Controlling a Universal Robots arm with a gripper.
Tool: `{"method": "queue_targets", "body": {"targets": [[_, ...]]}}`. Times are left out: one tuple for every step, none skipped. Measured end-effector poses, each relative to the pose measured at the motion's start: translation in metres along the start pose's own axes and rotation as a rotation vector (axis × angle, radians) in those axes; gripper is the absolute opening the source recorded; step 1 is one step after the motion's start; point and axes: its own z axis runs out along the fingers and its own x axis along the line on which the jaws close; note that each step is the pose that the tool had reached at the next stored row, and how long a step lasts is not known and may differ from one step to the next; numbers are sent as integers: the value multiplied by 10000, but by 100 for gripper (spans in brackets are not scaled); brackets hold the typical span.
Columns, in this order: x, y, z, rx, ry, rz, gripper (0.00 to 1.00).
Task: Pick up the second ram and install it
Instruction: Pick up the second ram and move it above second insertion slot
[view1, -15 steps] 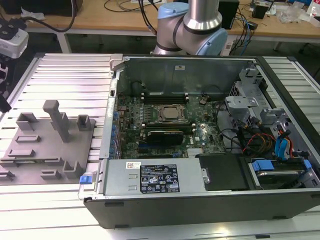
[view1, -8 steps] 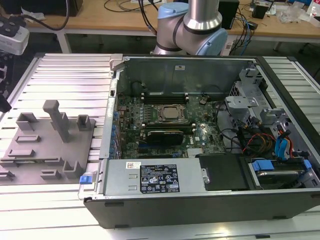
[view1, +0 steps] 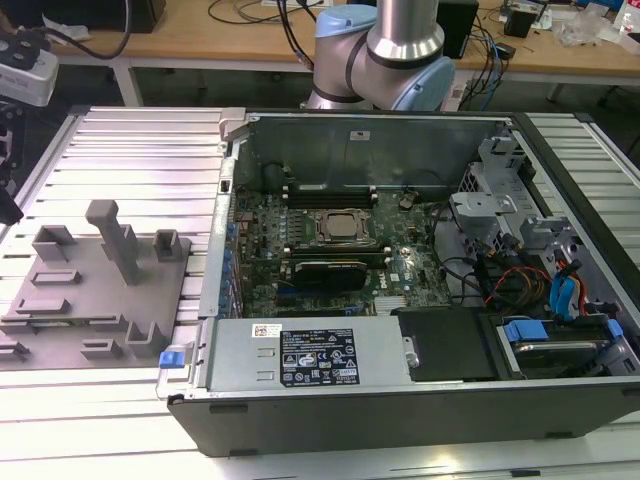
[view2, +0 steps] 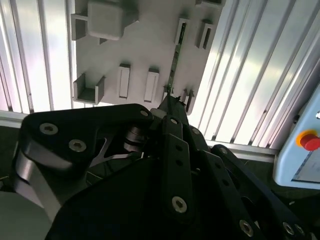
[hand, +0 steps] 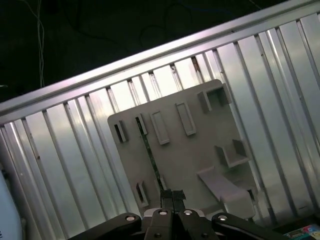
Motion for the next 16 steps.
{"method": "queue_targets", "body": {"targets": [[0, 0, 0, 1, 0, -100, 11], [0, 0, 0, 1, 0, -152, 11], [0, 0, 0, 1, 0, -204, 11], [0, 0, 0, 1, 1, -260, 11], [0, 0, 0, 1, 1, -311, 11], [0, 0, 0, 2, 0, -364, 11], [0, 0, 0, 2, 1, -429, 11], [0, 0, 0, 3, 1, -557, 11], [0, 0, 0, 4, 2, -647, 11], [0, 0, 0, 4, 2, -728, 11], [0, 0, 0, 5, 4, -825, 11], [0, 0, 0, 5, 5, -917, 11], [0, 0, 0, 6, 5, -1040, 11], [0, 0, 0, 7, 6, -1210, 11], [0, 0, 0, 8, 6, -1302, 11], [0, 0, 0, 8, 6, -1367, 11]]}}
